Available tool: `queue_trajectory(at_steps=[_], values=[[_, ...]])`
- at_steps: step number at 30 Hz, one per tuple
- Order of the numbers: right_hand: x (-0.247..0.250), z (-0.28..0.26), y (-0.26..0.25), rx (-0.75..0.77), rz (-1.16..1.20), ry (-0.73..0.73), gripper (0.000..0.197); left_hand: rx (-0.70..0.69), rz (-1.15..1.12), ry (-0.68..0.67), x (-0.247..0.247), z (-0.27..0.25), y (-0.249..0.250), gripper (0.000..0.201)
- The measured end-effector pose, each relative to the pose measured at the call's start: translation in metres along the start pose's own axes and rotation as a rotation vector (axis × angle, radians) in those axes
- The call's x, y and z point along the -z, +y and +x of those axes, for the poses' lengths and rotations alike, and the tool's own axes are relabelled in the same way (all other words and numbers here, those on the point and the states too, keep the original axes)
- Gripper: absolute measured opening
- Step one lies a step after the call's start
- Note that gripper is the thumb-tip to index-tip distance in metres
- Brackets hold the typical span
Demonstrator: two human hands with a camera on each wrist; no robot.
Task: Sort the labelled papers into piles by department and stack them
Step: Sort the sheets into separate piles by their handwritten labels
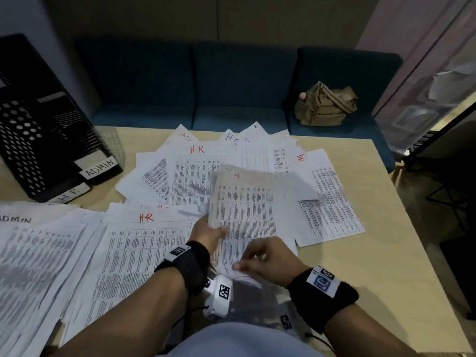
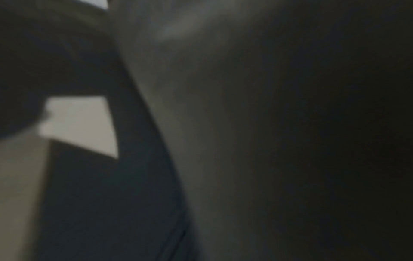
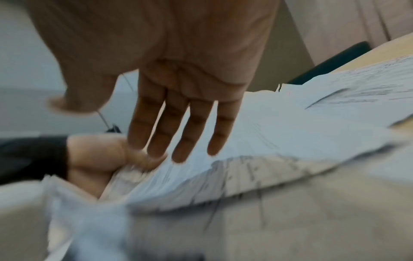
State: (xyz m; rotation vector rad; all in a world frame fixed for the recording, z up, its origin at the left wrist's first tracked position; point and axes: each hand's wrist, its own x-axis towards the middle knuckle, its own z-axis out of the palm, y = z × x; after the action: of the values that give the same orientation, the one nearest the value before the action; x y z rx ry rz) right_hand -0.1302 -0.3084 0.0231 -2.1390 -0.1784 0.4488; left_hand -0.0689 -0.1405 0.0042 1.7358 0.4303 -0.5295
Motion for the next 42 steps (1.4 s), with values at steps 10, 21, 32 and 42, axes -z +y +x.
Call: queue_trajectory(at_steps=[10,21,32,42], values=[[0.005,0.11,-0.001,-0.326,0.051,0.507,0.04,0.1,-0.165,0.501,0.157,0.028,-0.031,0.041],[-0.035,0.149,-0.016,-0.552,0.153,0.639,0.026,0.178,-0.028,0.319,0.188,0.022,-0.062,0.049],[0.012,0.09,0.032,-0.673,-0.007,1.01,0.011,0.158,-0.103,0.256,0.194,0.02,-0.056,0.058],[-0.002,0.074,0.038,-0.825,-0.324,0.692,0.053,0.175,-0.11,0.198,0.19,0.023,-0.053,0.046]])
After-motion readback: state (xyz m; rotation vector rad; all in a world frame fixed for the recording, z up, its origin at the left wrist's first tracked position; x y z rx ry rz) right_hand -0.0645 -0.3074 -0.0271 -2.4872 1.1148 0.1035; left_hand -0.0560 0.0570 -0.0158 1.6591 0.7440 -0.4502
